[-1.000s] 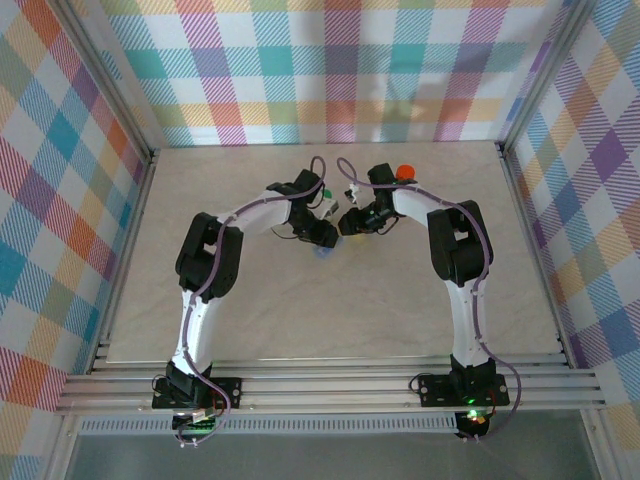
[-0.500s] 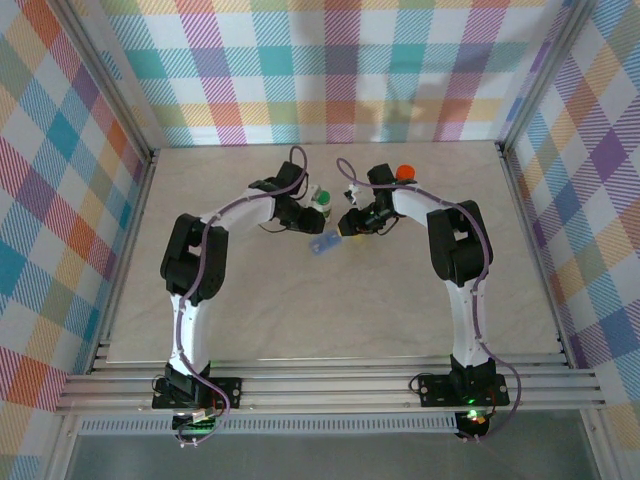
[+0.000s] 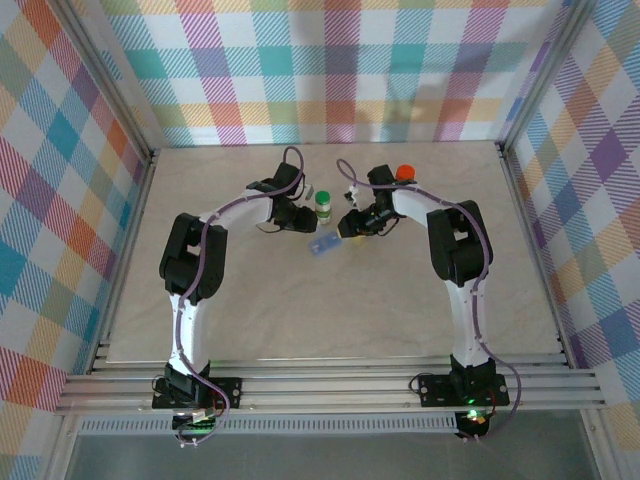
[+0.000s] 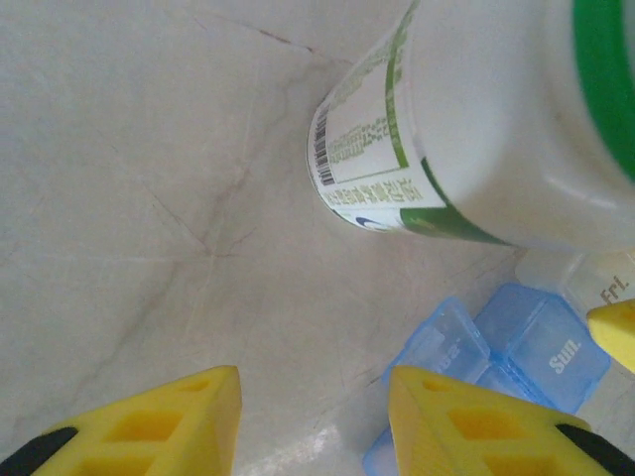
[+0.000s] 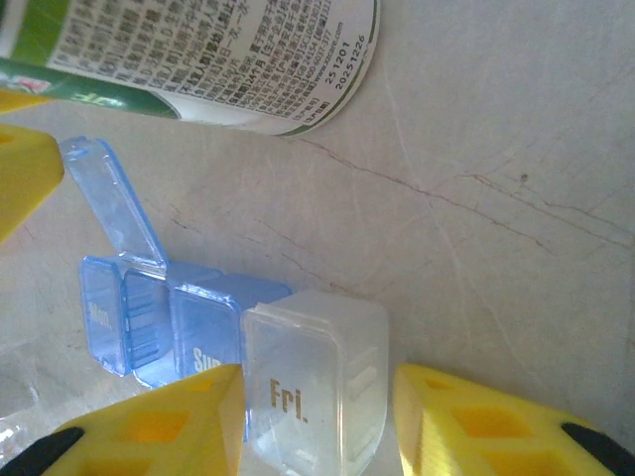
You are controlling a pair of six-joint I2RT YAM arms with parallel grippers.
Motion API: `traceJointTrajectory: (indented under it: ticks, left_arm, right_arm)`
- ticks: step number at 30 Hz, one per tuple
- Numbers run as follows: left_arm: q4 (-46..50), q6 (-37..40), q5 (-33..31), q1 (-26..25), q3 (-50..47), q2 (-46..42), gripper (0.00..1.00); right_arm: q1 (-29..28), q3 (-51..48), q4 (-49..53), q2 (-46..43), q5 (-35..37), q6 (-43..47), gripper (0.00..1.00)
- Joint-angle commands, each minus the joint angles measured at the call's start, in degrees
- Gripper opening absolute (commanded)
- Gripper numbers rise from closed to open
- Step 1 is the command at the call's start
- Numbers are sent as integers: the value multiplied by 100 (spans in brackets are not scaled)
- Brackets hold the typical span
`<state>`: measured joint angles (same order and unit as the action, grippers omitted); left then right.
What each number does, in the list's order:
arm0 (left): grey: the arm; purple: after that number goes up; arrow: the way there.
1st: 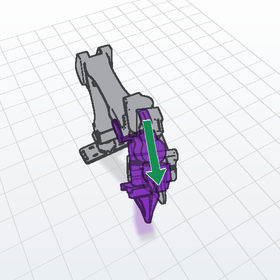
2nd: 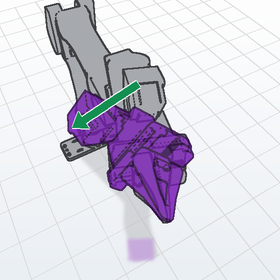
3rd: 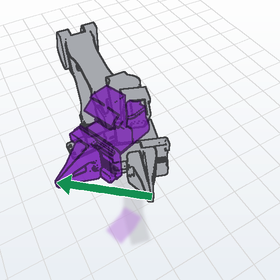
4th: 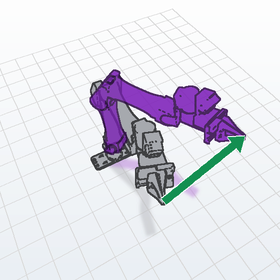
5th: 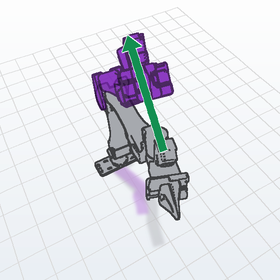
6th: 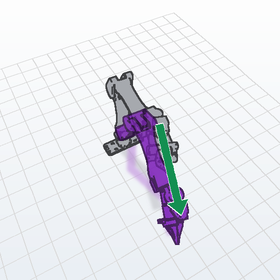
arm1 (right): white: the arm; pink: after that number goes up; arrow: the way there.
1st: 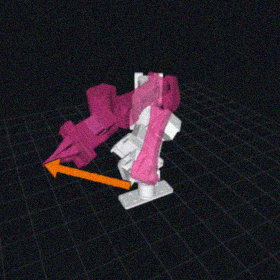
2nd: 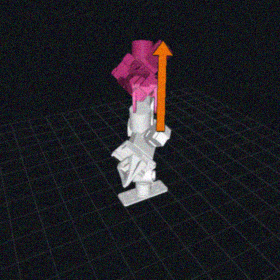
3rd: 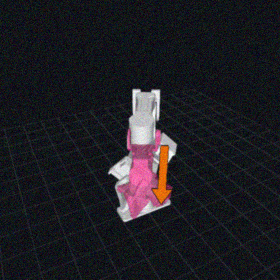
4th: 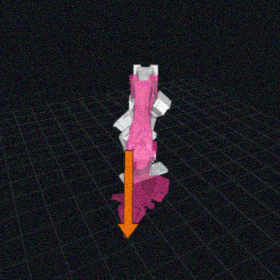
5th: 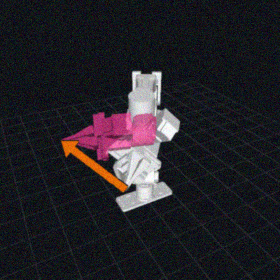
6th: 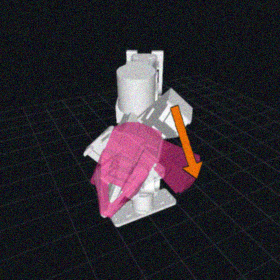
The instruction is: Sort the pills into containers
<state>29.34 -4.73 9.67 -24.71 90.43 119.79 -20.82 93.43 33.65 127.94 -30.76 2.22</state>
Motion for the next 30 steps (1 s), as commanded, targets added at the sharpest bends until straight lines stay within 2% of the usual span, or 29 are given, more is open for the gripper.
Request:
traceJointTrajectory:
  ticks: [1,7,10,13,17,22,26,30]
  left_arm:
    - [-201,-146,-347,-107,-331,-95,42]
    - [-691,-206,-875,-407,-932,-605,43]
    - [-1060,-394,-990,-429,-1361,-1146,43]
    - [-1559,-580,-1168,-429,-1854,-1907,44]
    - [-1660,-621,-1635,-429,-2254,-2745,48]
    - [-1856,-608,-2039,-429,-2984,-3682,48]
    - [-2314,-545,-2174,-429,-3915,-4673,48]
    - [-2704,-452,-2503,-429,-4915,-5808,50]
  right_arm:
    - [-5,-289,553,5,211,17,43]
    - [-1,-334,643,-323,151,-195,43]
    - [16,-353,666,-612,233,-395,44]
    - [26,-371,683,-974,439,-541,46]
    - [16,-264,700,-1437,915,-831,52]
    - [-91,-230,128,-1888,1329,-907,57]
    - [-324,127,-144,-1756,1722,-554,64]
    - [-625,1311,648,-1031,2356,-262,68]
